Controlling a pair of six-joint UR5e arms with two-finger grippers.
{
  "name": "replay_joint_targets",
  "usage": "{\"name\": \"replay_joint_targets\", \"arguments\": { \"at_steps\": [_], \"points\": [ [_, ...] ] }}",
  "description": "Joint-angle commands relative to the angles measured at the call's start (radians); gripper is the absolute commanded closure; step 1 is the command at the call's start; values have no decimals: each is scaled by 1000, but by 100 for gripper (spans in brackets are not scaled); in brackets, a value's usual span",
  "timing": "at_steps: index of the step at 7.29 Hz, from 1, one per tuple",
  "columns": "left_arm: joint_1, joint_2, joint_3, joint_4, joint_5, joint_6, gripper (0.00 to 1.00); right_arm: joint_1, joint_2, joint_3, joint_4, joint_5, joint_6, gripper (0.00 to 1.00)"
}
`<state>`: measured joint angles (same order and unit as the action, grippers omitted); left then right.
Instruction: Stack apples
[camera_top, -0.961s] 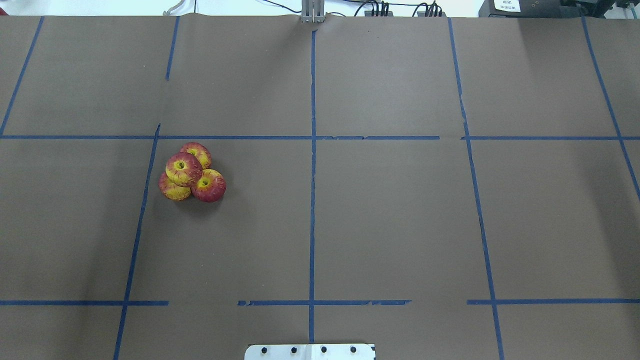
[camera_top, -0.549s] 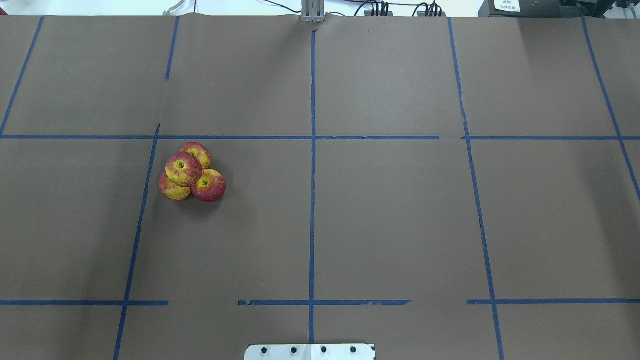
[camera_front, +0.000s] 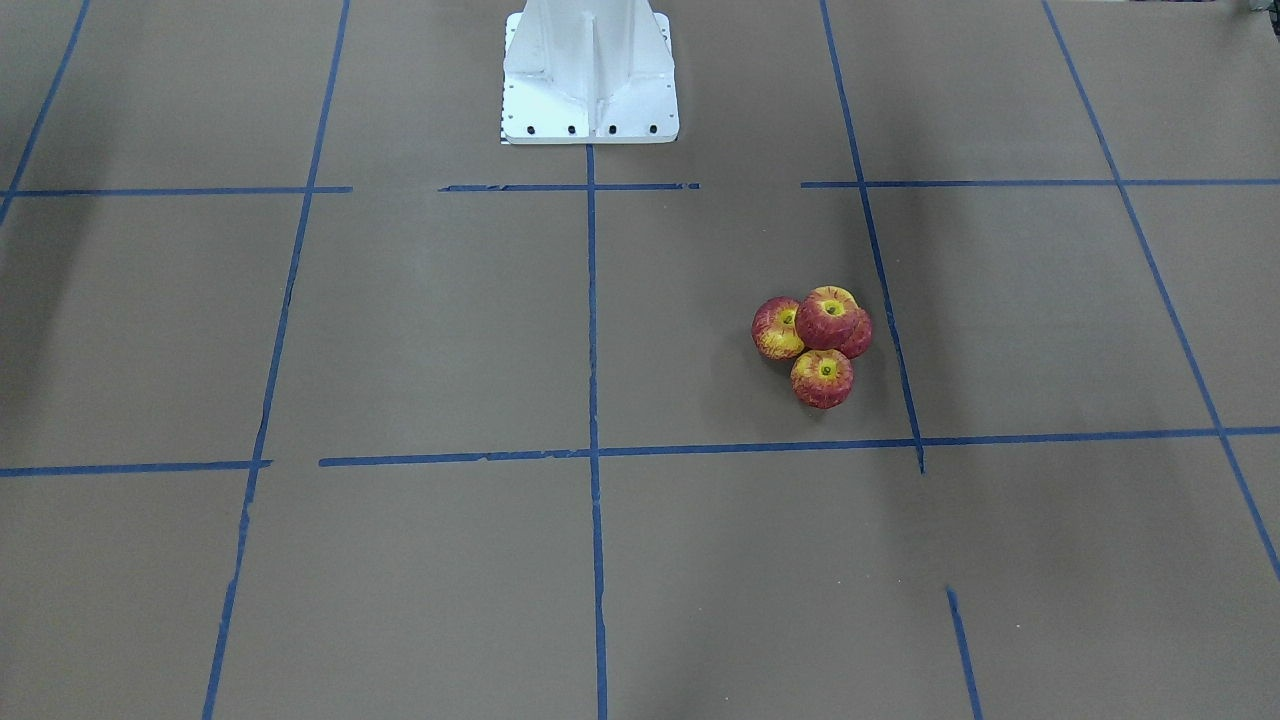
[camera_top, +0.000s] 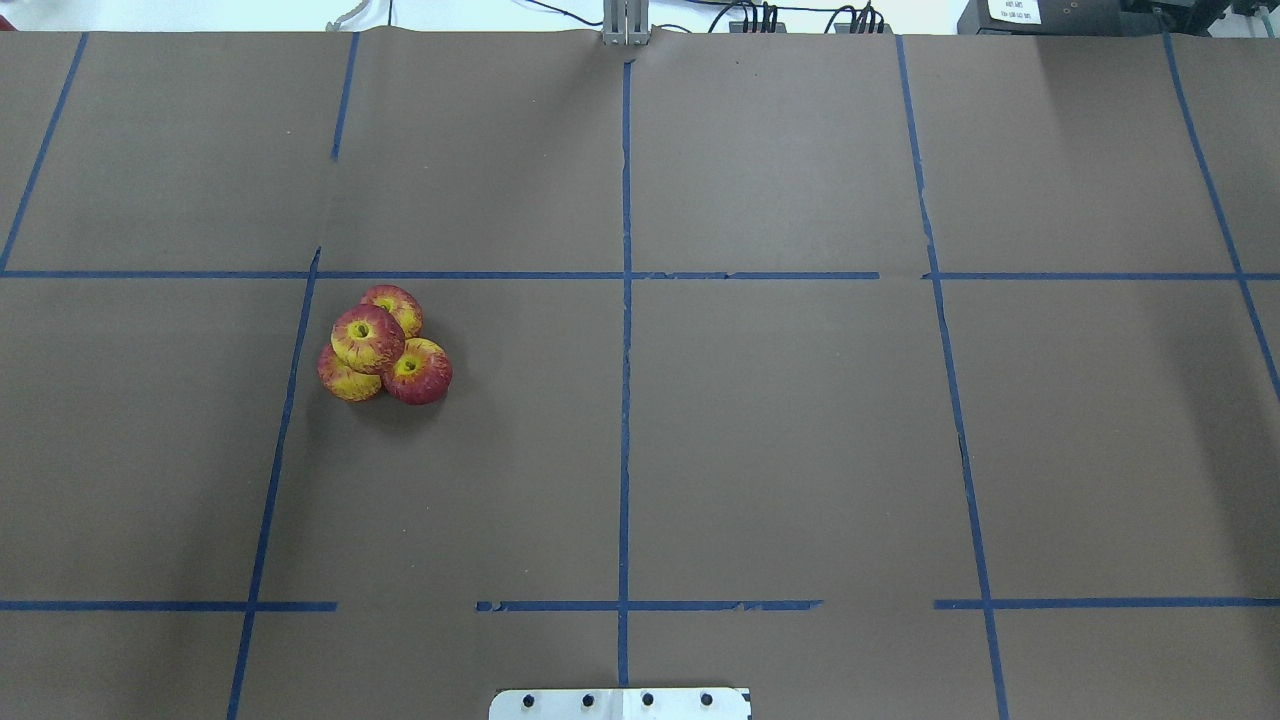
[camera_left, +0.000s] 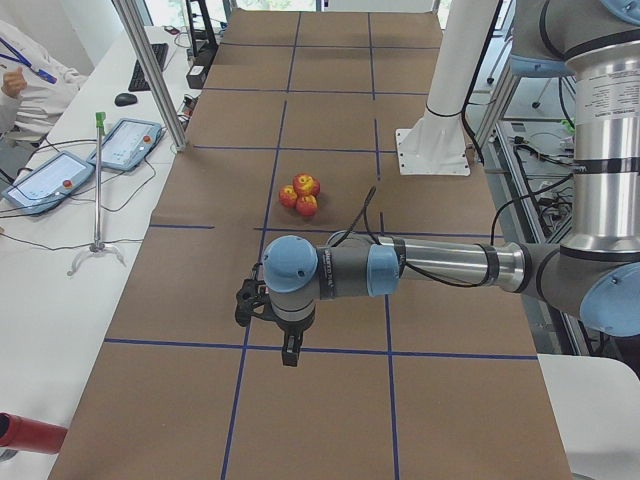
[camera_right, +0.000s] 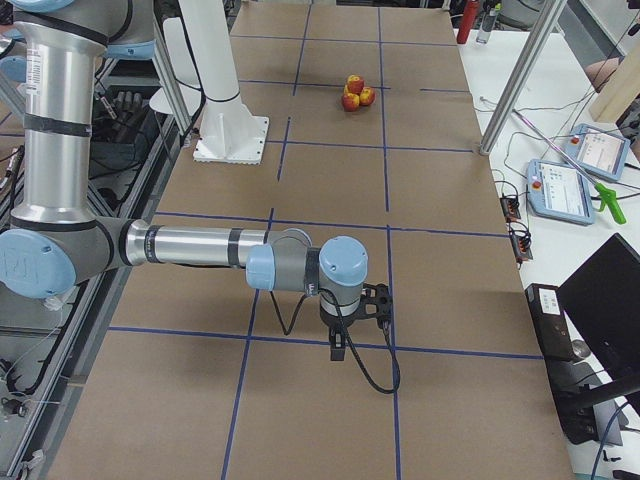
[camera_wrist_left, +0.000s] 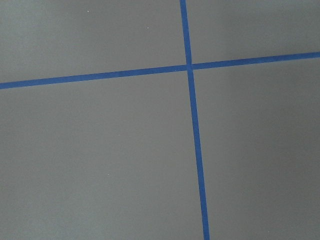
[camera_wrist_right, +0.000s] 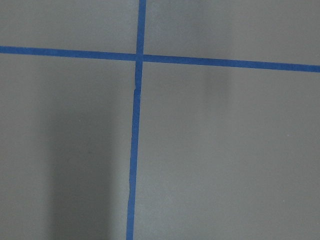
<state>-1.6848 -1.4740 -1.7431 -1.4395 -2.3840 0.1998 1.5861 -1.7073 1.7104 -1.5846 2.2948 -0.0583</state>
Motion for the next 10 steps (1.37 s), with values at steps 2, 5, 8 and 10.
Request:
{"name": "replay_joint_targets", "arguments": {
  "at_steps": [2,5,8,10],
  "points": [
    [5,4,-9,1,0,-5,0,0,0,0,0,0,0,0],
    [7,-2,-6,-5,-1,3,0,0,0,0,0,0,0,0],
    [10,-35,8,-1,-1,7,0,0,0,0,0,0,0,0],
    [10,-37,5,-1,-1,6,0,0,0,0,0,0,0,0]
  ]
}}
